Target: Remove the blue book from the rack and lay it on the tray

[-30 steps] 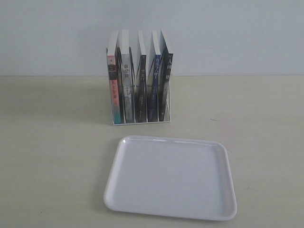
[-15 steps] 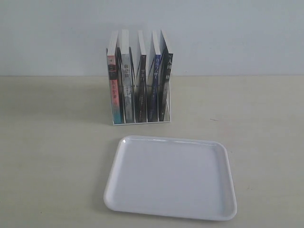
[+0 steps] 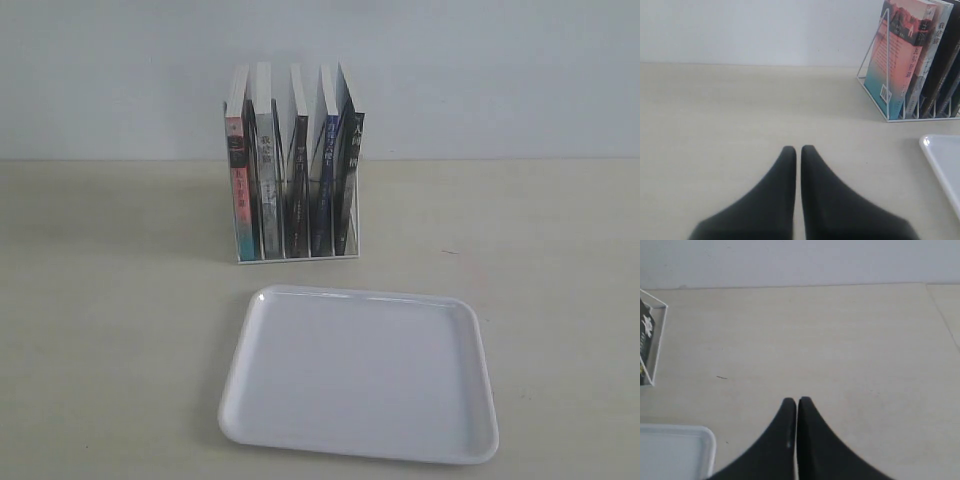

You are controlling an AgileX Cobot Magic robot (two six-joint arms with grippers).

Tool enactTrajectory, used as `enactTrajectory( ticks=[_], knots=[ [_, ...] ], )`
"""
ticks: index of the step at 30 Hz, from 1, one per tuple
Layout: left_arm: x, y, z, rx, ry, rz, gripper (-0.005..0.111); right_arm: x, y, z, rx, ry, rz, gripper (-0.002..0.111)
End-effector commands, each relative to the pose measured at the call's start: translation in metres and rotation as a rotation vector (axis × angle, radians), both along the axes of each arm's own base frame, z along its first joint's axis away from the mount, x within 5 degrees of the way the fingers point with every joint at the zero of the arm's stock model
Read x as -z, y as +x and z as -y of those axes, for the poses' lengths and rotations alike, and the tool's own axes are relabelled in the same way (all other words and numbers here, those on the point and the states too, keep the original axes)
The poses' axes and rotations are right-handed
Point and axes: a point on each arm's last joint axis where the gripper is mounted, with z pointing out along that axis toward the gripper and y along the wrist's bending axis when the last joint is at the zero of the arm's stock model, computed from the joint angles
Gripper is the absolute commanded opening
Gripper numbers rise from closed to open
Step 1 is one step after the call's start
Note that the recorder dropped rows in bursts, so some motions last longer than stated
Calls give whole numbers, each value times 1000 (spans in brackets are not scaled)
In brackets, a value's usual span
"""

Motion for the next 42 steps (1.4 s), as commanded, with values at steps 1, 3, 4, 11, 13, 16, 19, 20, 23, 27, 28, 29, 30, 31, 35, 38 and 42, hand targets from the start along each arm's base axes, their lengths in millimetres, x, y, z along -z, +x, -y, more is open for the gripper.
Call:
enactTrajectory(
  ticks=[1,3,4,11,13,16,19,20,23,27,28,29,30,31,35,38,42],
  knots=[
    [-1,0,0,-2,-4,8,4,5,30,-10,5,216,72,0],
    [-1,0,0,-2,-4,8,4,9,46,-14,17,316,116,0],
    [-1,0,0,-2,-4,8,4,12,54,-16,20,337,141,0],
    [-1,0,0,-2,-4,8,4,2,96,-71,-217,316,122,0],
    [-1,0,0,-2,-4,8,4,-8,103,-94,-310,309,109,0],
    [-1,0,0,-2,-4,8,4,-25,119,-137,-455,305,52,0],
    [-1,0,0,-2,-4,8,4,-24,132,-157,-512,254,-21,0],
    [-1,0,0,-2,-4,8,4,-21,137,-160,-506,240,-44,0],
    [-1,0,0,-2,-4,8,4,-6,156,-166,-434,223,-139,0],
    [-1,0,0,-2,-4,8,4,6,188,-174,-399,175,-215,0],
    [-1,0,0,-2,-4,8,4,5,196,-179,-408,183,-215,0],
    [-1,0,0,-2,-4,8,4,6,201,-181,-415,180,-214,0],
    [-1,0,0,-2,-4,8,4,10,207,-184,-419,175,-225,2],
    [-1,0,0,-2,-4,8,4,14,211,-186,-421,172,-239,6],
    [-1,0,0,-2,-4,8,4,27,218,-191,-431,182,-303,40],
    [-1,0,0,-2,-4,8,4,33,219,-196,-437,184,-315,40],
    [-1,0,0,-2,-4,8,4,45,221,-206,-451,171,-332,40]
  ],
)
